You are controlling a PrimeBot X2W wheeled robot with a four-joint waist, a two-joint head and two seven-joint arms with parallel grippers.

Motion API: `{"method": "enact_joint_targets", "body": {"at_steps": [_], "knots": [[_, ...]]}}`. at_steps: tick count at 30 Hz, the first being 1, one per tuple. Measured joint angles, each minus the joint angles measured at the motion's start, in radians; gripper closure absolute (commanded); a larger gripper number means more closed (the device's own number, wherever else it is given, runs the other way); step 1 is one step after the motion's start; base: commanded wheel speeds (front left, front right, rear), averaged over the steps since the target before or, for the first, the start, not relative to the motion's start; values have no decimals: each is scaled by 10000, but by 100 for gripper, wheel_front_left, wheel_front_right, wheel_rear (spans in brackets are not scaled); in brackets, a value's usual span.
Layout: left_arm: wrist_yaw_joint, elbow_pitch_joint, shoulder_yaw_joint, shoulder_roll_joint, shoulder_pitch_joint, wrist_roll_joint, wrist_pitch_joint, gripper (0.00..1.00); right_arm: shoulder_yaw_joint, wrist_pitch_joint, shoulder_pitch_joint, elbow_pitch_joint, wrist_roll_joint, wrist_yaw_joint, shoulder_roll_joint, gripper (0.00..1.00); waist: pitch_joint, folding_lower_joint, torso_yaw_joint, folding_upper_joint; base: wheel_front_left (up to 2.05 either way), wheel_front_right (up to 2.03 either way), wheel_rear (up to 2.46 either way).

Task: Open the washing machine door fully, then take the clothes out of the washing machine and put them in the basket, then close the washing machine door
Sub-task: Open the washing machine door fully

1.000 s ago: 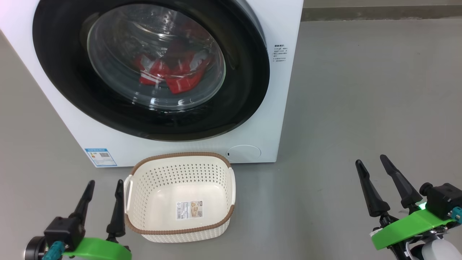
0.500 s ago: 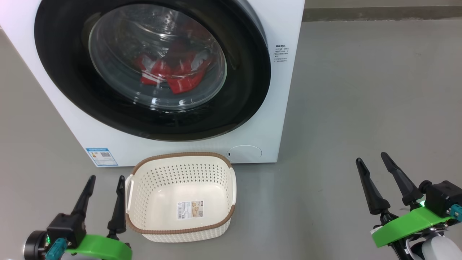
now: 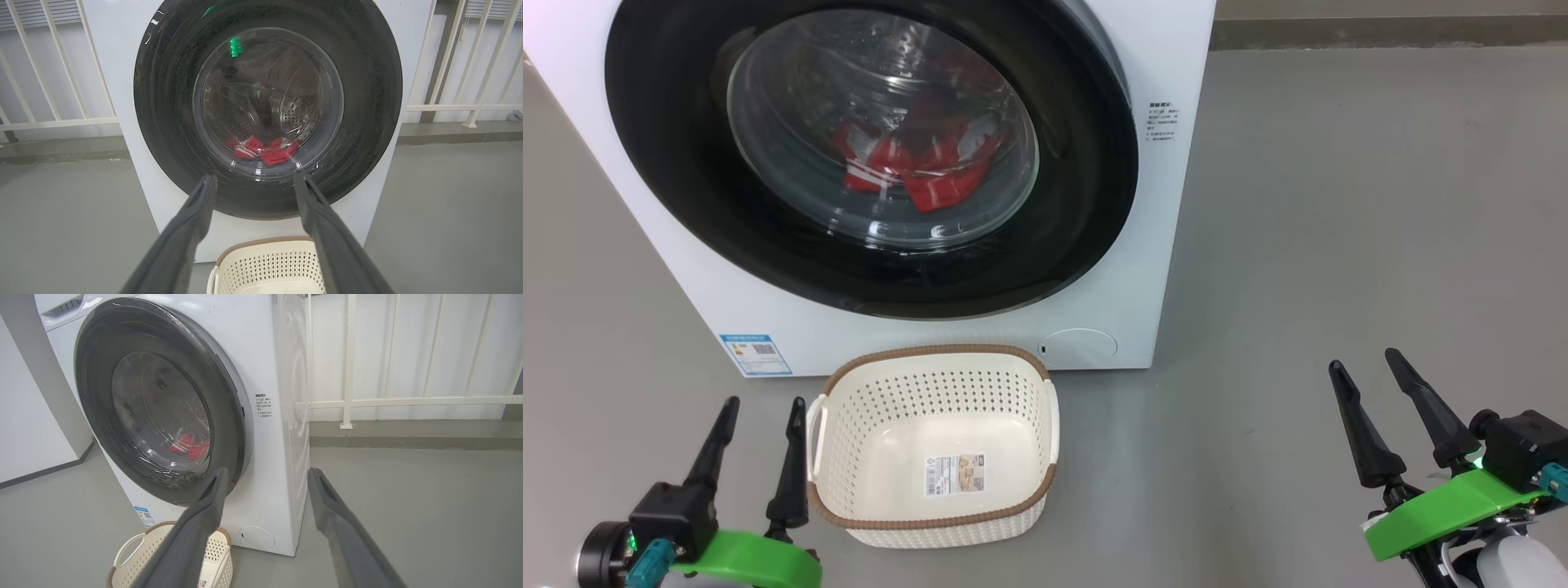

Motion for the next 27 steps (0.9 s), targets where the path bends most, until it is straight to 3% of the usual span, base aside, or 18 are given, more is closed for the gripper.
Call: {"method": "enact_joint_targets", "body": {"at_steps": [27], "knots": [[0, -393, -157, -27, -238, -58, 0, 0, -244, 0, -882, 104, 345, 0, -265, 0, 645, 0, 175, 0, 0, 0, 0]]}}
